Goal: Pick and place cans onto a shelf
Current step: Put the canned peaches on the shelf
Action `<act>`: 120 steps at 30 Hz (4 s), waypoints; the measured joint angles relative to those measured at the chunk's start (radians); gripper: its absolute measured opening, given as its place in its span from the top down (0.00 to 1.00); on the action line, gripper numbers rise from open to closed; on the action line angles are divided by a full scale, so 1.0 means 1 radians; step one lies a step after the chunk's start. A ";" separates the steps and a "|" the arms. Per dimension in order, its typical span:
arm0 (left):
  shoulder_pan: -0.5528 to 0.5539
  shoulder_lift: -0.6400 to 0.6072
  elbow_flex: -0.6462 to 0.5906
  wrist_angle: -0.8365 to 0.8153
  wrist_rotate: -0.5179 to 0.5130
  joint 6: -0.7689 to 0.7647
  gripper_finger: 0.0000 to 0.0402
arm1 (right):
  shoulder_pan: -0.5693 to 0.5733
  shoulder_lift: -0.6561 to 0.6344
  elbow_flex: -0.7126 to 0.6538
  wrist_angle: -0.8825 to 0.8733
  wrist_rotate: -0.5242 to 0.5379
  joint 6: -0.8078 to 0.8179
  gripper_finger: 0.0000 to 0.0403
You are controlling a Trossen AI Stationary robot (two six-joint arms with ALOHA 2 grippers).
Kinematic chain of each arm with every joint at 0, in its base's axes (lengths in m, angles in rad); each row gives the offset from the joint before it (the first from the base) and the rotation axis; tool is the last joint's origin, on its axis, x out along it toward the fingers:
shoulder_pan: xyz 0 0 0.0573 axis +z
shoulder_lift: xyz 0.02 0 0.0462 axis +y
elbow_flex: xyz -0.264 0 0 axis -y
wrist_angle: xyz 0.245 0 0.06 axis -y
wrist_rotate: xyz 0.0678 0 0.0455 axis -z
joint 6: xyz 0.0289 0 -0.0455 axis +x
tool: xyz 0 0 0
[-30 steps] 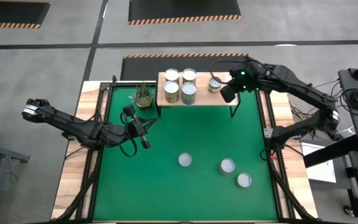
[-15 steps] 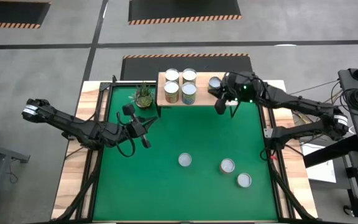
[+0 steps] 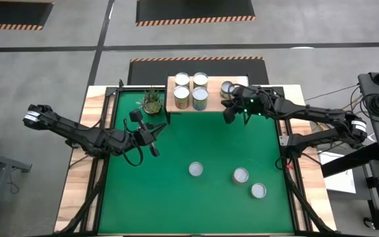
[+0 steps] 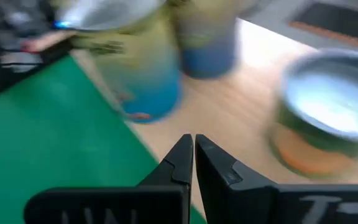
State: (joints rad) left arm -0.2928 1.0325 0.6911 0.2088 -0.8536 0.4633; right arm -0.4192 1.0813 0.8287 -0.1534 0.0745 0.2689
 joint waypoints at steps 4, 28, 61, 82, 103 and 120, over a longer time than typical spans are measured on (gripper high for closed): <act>0.000 0.000 0.000 0.000 0.000 0.008 1.00 | -0.022 0.002 0.074 -0.188 0.090 0.055 0.98; 0.000 -0.001 0.000 -0.001 0.000 0.023 1.00 | -0.158 0.384 0.635 -0.599 0.109 -0.183 0.98; 0.000 -0.001 0.000 -0.001 0.000 0.026 1.00 | -0.157 0.532 0.906 -1.067 0.137 -0.105 0.98; 0.000 -0.001 0.000 0.000 0.000 0.026 1.00 | -0.124 0.506 0.915 -0.992 0.267 -0.168 0.98; 0.000 -0.001 0.000 0.000 0.000 0.026 1.00 | -0.160 0.566 0.853 -0.857 0.136 -0.202 0.98; 0.000 -0.001 0.000 0.000 0.000 0.026 1.00 | -0.155 0.574 0.847 -0.745 0.053 -0.079 0.98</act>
State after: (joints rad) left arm -0.2930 1.0317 0.6914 0.2087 -0.8539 0.4889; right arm -0.5739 1.6554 1.6756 -0.8979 0.1273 0.1902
